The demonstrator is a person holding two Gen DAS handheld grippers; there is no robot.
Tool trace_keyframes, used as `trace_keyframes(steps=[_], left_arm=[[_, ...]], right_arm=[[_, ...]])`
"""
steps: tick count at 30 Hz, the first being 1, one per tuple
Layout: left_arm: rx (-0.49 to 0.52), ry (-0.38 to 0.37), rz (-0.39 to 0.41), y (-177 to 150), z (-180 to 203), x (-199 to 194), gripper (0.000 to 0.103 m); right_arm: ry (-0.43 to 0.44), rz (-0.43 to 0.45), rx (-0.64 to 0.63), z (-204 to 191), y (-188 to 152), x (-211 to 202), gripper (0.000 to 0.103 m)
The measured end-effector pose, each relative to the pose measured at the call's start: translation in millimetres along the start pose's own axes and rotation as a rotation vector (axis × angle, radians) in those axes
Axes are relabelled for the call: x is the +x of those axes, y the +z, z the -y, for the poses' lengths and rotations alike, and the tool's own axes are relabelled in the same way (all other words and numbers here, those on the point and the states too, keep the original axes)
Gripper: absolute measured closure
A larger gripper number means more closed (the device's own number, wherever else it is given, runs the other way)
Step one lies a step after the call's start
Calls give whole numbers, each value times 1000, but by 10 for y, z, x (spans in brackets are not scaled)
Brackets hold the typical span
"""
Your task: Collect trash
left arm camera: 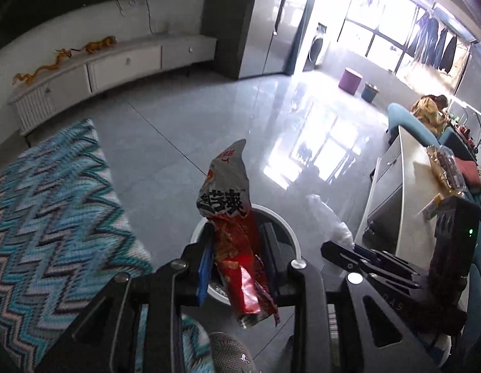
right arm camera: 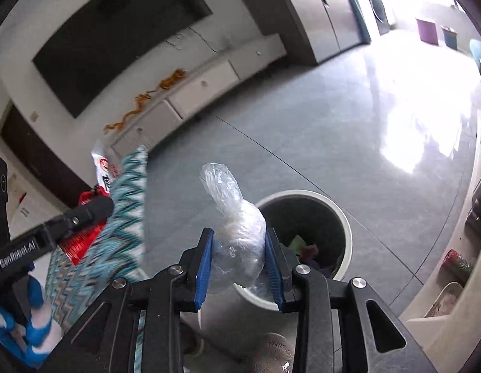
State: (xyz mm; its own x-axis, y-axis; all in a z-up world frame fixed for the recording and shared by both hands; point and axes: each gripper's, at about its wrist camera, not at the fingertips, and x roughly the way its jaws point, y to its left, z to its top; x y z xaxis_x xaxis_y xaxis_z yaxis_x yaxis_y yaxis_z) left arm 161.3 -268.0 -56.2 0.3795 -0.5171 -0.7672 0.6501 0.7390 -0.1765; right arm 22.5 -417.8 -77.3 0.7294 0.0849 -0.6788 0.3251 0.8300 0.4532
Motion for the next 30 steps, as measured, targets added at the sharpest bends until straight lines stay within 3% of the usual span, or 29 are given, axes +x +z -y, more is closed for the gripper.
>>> trace_keyframes(steps=[7, 9, 10, 12, 16, 23, 30], left_arm=[[-15, -21, -78, 111, 36, 691, 74], [-29, -36, -104, 108, 26, 835, 73], [-41, -45, -116, 100, 18, 899, 67], [-58, -52, -128, 78, -10, 994, 51], [-63, -60, -149, 62, -25, 1046, 49], [-38, 12, -97, 85, 18, 748, 49], [-33, 140, 24, 12, -119, -25, 44]], right_arm=[[-75, -83, 33, 314, 76, 624, 70], [-98, -103, 47, 384, 75, 764, 64], [-102, -109, 57, 409, 70, 815, 57], [-114, -123, 80, 491, 17, 891, 52], [-145, -135, 103, 564, -38, 916, 49], [-156, -81, 88, 414, -27, 643, 45], [-126, 6, 25, 34, -72, 108, 38]])
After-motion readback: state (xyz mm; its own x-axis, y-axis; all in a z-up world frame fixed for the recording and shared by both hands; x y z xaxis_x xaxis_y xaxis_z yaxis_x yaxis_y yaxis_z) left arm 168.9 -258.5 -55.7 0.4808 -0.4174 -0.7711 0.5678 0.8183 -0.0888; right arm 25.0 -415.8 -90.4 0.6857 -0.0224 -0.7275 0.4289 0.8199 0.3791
